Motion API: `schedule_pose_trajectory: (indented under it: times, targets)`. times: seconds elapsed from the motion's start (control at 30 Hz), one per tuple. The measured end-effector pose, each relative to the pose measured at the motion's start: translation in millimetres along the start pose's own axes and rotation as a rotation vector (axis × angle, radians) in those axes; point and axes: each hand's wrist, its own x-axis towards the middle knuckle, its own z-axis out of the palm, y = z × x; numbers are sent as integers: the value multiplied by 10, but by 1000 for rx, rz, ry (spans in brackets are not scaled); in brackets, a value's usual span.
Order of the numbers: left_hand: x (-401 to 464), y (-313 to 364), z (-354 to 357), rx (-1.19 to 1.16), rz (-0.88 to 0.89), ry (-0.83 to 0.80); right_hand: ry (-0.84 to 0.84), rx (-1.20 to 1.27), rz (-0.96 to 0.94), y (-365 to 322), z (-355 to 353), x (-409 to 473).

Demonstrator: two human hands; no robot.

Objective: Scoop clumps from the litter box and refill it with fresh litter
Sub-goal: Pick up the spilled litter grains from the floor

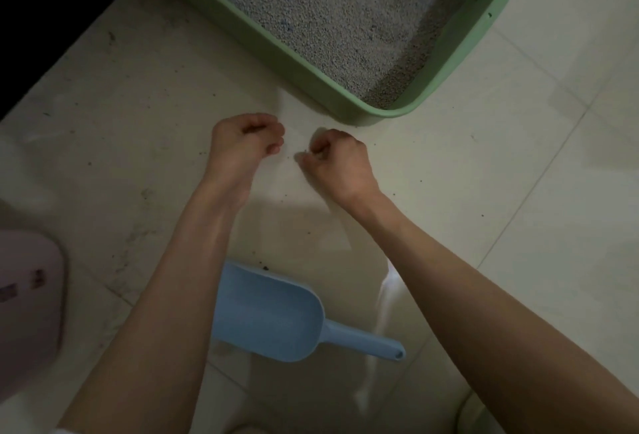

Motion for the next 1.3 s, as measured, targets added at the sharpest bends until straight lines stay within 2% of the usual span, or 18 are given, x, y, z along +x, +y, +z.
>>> schedule_pose_trajectory:
  times: [0.03, 0.1, 0.23, 0.3, 0.4, 0.47, 0.5, 0.57, 0.7, 0.77, 0.83, 0.97, 1.03, 1.1, 1.13, 1.2, 1.23, 1.3]
  targets:
    - [-23, 4, -71, -97, -49, -9, 20, -23, -11, -12, 34, 27]
    - [-46, -11, -156, -91, -91, 3, 39, -49, -38, -32, 68, 41]
    - [-61, -106, -114, 131, -83, 82, 59, -67, -102, -78, 57, -9]
    - [-56, -146, -77, 201, -70, 105, 12, -107, -107, -134, 31, 7]
    - [-61, -199, -39, 392, 44, 138, -73, -241, -124, -186, 3, 55]
    - [-94, -226, 8, 540, 131, 149, -57, -211, -145, -149, -14, 41]
    - [-106, -240, 40, 595, 170, 151, -23, -100, -130, -112, -28, 11]
    - [-102, -266, 93, 691, 248, 155, 8, 307, 9, -29, -88, -92]
    - [-65, -288, 143, 746, 292, 169, -173, 1170, 325, 192, -313, -299]
    - [-72, -273, 155, 773, 294, 157, -248, 1383, 410, 297, -441, -359]
    - [-64, -266, 147, 808, 293, 127, -245, 1470, 415, 399, -543, -403]
    - [-48, -282, 119, 886, 336, 67, -112, 1325, 362, 602, -675, -476]
    - [-83, -270, 104, 805, 303, 55, 6, 922, 346, 686, -716, -505]
    - [-154, -222, 78, 474, 153, 3, 74, 428, 324, 736, -733, -536]
    - [-203, -183, 62, 248, 67, -37, 70, 270, 304, 751, -720, -549]
    - [-296, -135, 27, -87, -68, -105, 20, 145, 295, 760, -672, -570]
    - [-326, -130, 12, -139, -112, -117, 9, 131, 298, 766, -639, -574]
    - [-367, -155, 16, -86, -140, -97, 28, 114, 281, 784, -585, -569]
